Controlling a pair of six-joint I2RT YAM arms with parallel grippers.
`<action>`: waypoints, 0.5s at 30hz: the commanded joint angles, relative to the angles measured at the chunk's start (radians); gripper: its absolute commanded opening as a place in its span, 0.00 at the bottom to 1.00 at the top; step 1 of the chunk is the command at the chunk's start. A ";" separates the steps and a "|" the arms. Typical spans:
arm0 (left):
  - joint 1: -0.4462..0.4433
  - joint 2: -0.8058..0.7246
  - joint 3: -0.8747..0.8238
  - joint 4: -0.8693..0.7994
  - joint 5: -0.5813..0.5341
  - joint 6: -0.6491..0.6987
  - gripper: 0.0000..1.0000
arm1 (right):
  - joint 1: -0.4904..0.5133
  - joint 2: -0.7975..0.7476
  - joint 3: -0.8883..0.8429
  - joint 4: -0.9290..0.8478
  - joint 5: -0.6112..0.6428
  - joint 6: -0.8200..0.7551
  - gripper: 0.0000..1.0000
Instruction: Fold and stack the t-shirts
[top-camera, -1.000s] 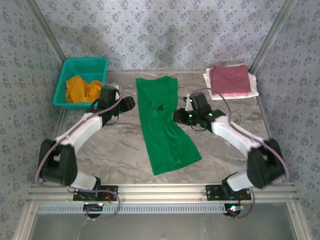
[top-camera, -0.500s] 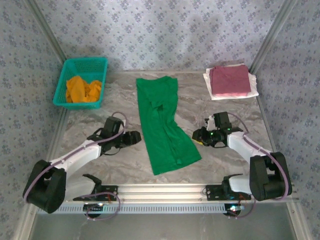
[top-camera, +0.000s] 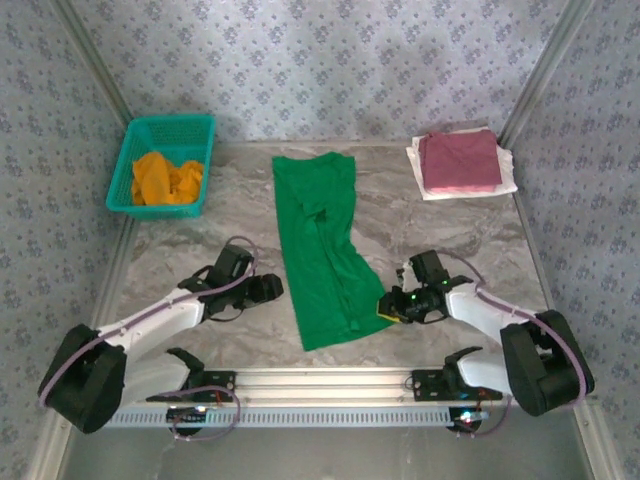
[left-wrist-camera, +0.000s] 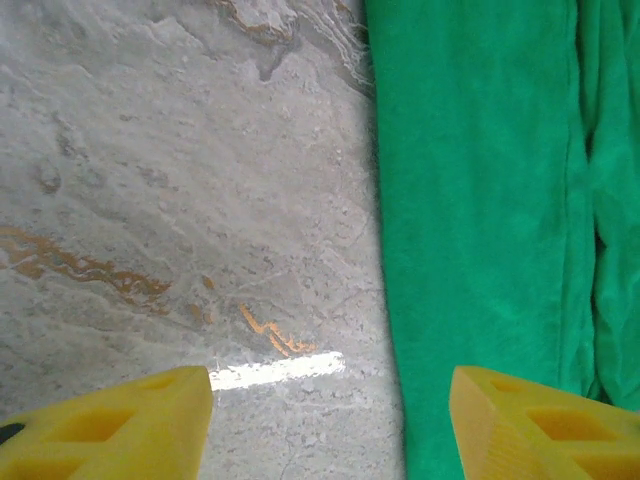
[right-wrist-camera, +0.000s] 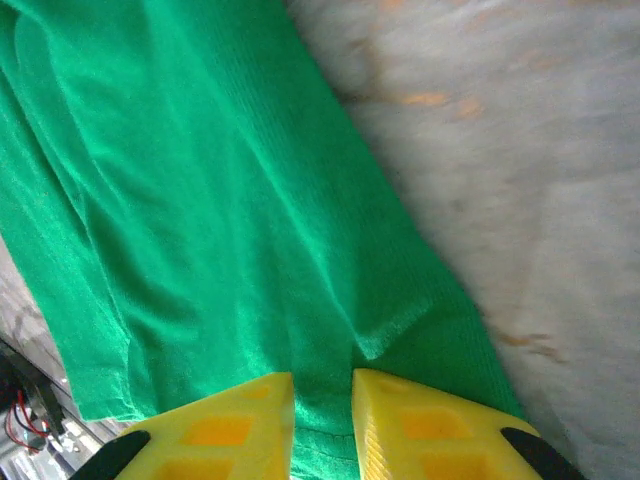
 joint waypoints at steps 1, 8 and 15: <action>-0.009 -0.060 -0.014 -0.071 -0.037 -0.027 0.64 | 0.100 0.030 -0.051 0.022 0.041 0.102 0.25; -0.009 -0.189 -0.112 -0.120 -0.032 -0.092 0.66 | 0.327 0.075 -0.016 0.055 0.037 0.150 0.24; -0.011 -0.248 -0.155 -0.140 0.036 -0.134 0.67 | 0.347 0.045 0.136 0.018 0.008 0.081 0.23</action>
